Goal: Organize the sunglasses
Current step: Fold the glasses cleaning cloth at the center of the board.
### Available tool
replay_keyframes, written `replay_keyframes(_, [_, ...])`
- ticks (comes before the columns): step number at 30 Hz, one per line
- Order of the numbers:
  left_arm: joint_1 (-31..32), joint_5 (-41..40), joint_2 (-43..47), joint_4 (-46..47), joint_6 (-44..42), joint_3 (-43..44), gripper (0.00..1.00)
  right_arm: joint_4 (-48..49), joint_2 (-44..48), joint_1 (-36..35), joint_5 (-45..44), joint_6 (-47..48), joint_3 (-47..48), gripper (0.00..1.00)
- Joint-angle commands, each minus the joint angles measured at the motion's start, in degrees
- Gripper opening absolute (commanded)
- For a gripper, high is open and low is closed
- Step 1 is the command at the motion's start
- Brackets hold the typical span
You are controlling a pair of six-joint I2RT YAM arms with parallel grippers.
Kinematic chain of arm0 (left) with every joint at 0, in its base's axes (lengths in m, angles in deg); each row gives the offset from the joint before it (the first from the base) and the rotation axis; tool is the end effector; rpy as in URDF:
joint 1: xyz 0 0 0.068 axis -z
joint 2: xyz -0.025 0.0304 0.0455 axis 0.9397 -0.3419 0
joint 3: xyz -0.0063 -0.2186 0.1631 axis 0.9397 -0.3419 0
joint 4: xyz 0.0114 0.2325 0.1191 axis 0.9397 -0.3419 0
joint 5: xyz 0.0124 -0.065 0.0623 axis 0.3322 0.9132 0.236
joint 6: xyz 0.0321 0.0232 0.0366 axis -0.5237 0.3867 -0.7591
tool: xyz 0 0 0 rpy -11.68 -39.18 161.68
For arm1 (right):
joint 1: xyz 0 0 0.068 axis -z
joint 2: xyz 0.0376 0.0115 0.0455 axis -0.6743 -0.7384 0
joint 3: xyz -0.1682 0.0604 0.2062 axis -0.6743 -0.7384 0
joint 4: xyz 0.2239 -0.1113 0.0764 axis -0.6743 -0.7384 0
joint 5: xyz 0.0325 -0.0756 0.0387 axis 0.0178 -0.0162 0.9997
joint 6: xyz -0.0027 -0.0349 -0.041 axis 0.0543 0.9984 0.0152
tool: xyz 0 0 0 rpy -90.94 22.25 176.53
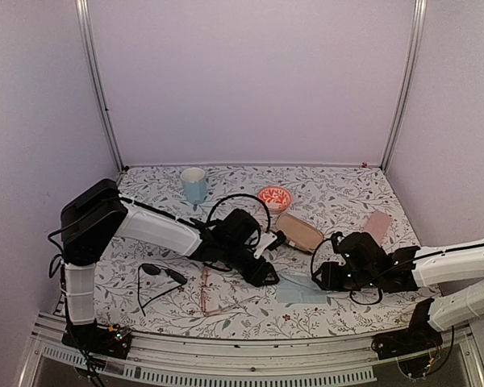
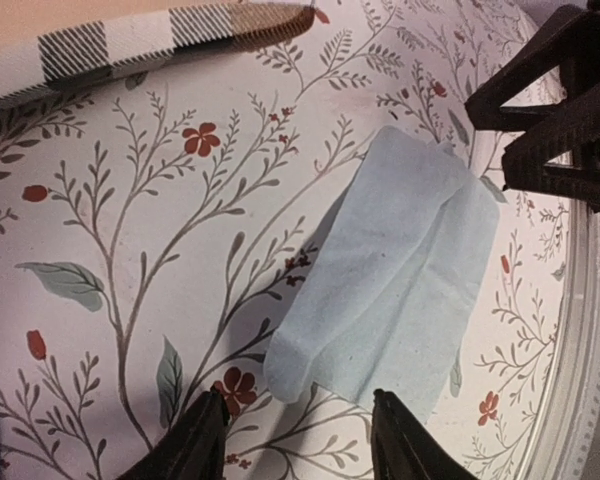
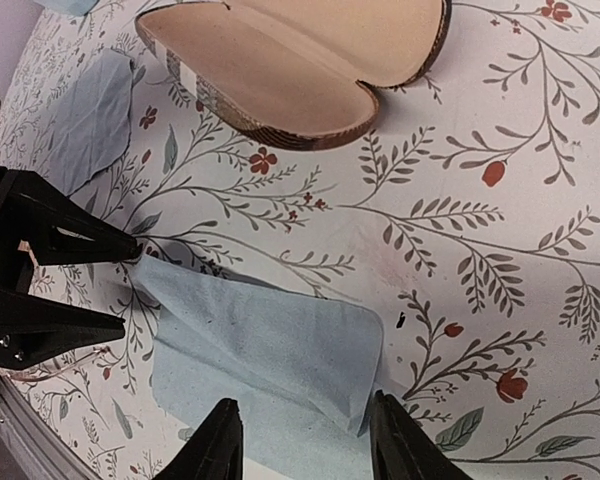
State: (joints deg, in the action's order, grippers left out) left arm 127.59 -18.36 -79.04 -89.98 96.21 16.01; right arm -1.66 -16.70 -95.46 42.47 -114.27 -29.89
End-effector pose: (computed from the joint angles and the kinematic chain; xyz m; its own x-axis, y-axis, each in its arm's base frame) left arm 0.2135 -0.3592 0.1227 -0.6088 0.5499 -0.5718 0.7926 0.4533 -0.4079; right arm 0.1321 0.1669 0.1530 -0.8517 0.0832 -0.5174 -0.1578 0.9008 0.4047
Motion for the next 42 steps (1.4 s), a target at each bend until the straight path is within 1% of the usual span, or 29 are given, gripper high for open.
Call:
replay_keyframes(1, [0.3,-0.6,1.4,1.1,-0.7,-0.2,0.5,-0.8,-1.5,0.2,0.3,0.9,1.6,0.46])
replay_keyframes(4, [0.3,0.0,1.2,1.4,-0.5,0.0,0.5,-1.1,-4.4,0.3,-0.3,1.6,3.1,0.46])
replay_keyframes(10, [-0.8,3.2,0.2,1.6,0.0,1.2,0.51,-1.3,-8.9,2.7,-0.1,3.0,6.6,0.42])
replay_keyframes(16, [-1.9,4.9,-0.7,1.2,-0.2,2.0,0.49,-1.2,-12.3,5.1,1.6,4.6,7.8,0.37])
replay_keyframes(20, [-2.1,5.6,-1.0,1.5,-0.2,1.9,0.49,-1.0,-14.0,5.4,3.1,4.8,7.8,0.35])
replay_keyframes(26, [-2.2,6.1,-1.4,2.1,0.1,1.8,0.49,0.3,-14.8,5.3,6.0,4.1,6.6,0.31])
replay_keyframes(29, [-2.2,6.2,-1.4,2.4,0.2,1.5,0.49,1.3,-14.6,5.3,6.8,3.3,5.7,0.27])
replay_keyframes(32, [-2.3,6.5,-1.4,2.6,0.3,1.4,0.49,1.5,-14.7,5.3,6.9,3.3,5.8,0.23])
replay_keyframes(38, [-2.4,7.3,-1.4,3.2,0.3,1.0,0.48,1.5,-14.8,5.3,6.0,3.5,6.2,0.2])
replay_keyframes(40, [-2.5,7.7,-1.5,3.3,0.3,0.9,0.47,1.5,-14.7,5.3,5.6,3.6,6.4,0.15])
replay_keyframes(42, [-2.6,8.2,-1.6,3.3,0.3,0.9,0.46,1.5,-14.7,5.3,5.1,3.7,6.8,0.13])
